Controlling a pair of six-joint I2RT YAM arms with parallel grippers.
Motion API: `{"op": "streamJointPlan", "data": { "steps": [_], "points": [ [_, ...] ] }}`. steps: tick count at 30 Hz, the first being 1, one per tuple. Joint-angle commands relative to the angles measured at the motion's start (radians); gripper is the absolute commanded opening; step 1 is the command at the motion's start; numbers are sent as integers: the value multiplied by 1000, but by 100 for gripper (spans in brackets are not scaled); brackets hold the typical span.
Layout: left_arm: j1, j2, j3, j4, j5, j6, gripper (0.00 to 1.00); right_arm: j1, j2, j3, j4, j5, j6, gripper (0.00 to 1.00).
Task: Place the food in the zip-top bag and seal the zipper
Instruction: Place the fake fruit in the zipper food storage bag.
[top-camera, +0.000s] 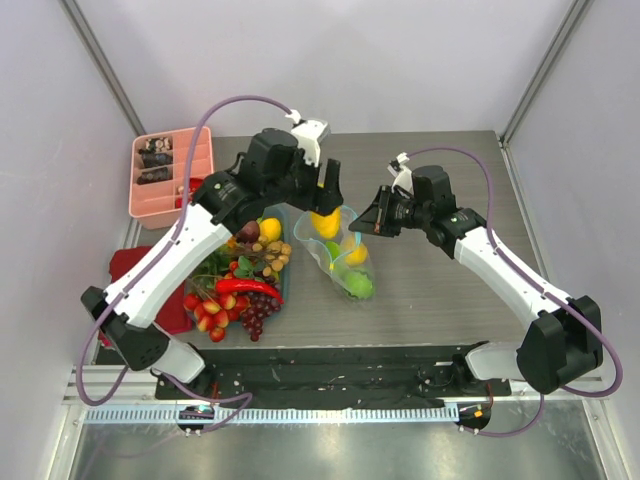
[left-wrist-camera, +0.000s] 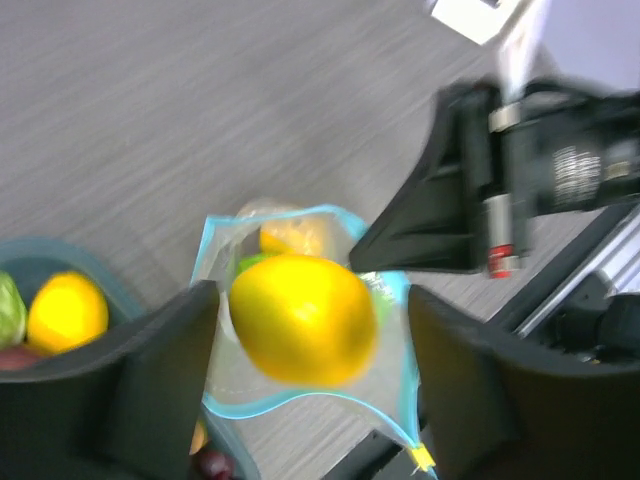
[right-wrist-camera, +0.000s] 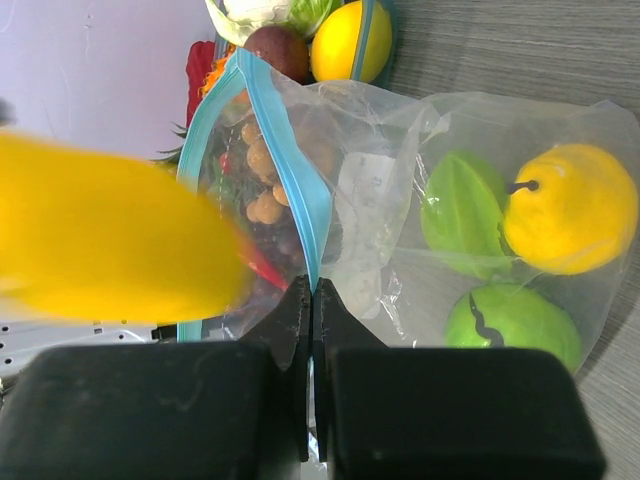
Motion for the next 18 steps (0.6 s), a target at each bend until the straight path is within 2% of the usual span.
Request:
{"op": "streamJointPlan", "data": {
  "steps": [1, 3, 5, 7, 8, 9, 11, 12, 13, 15, 18],
  "points": [
    [6, 26, -42, -30, 5, 35, 88, -3, -25, 39, 20, -7, -2, 1],
    [9, 18, -40, -60, -6, 63, 100, -2, -28, 36, 20, -8, -4, 1],
    [23, -22, -53, -75, 0, 81, 100, -2, -30, 31, 20, -10, -4, 1],
    [81, -74, -57, -87, 24, 116, 100, -2, -34, 27, 20, -8, -7, 1],
    [118, -92, -62, -107, 132, 138, 100, 0, -36, 25, 18, -5, -7, 1],
    [218, -111, -72, -116, 203, 158, 100, -3, -37, 20, 18, -5, -7, 1],
    [299, -158, -89, -187, 384, 245, 100, -2, -42, 16, 15, -2, -8, 1],
    [325, -170, -99, -231, 402, 295, 100, -2, -45, 14, 15, -2, -11, 1],
    [333, -187, -109, -271, 407, 432, 99, -3, -45, 10, 15, -2, -13, 1],
    [336, -238, -155, -412, 451, 559, 92, -2, -45, 8, 12, 0, -19, 1],
    [335, -299, -217, -526, 421, 734, 84, -2, -40, 5, 14, 3, -24, 1]
  ]
}}
